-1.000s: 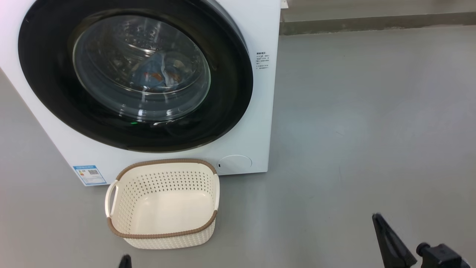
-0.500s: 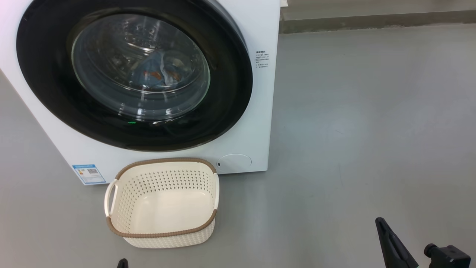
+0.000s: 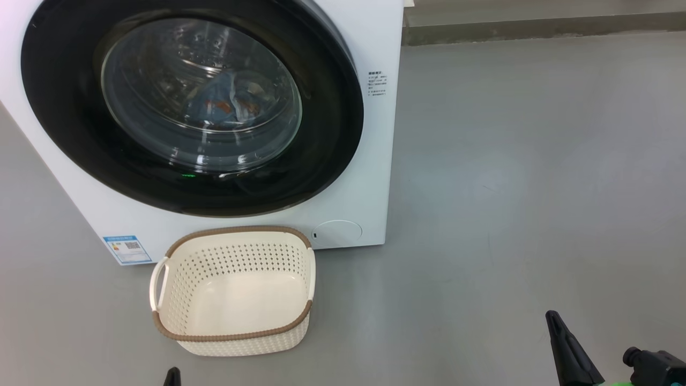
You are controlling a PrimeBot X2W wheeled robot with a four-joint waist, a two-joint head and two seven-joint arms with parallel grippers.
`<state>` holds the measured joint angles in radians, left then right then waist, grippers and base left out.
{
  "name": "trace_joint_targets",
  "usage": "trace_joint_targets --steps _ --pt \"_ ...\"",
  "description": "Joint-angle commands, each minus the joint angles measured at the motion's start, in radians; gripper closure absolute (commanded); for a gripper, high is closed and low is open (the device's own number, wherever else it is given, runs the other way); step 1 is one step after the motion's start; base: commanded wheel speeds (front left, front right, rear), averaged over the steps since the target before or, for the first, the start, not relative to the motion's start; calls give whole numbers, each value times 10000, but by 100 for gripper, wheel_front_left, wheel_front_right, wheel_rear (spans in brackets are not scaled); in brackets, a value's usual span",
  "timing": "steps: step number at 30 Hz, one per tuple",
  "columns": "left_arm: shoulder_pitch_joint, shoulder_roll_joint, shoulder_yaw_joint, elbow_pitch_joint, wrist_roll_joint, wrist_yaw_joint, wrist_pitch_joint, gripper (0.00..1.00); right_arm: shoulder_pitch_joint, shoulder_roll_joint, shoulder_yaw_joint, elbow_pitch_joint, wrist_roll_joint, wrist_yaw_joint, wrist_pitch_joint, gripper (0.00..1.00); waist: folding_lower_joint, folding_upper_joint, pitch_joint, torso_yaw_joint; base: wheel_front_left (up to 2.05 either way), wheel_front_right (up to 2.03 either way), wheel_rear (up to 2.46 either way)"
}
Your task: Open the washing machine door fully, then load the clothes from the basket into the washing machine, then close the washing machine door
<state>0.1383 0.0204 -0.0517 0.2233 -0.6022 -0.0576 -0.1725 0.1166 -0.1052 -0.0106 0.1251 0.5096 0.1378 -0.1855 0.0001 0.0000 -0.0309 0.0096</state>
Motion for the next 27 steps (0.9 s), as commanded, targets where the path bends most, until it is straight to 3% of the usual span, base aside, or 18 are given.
trace_joint_targets --steps 1,27 --pt "-435 119 182 -165 -265 -39 64 100 -480 -81 -9 -182 307 -17 33 100 -1 0 4 -1 0 0 0" --pt "-1011 170 600 -56 -3047 -235 856 100 -970 12 -180 202 3439 -32 776 100 -1 0 99 -28 0 0 0"
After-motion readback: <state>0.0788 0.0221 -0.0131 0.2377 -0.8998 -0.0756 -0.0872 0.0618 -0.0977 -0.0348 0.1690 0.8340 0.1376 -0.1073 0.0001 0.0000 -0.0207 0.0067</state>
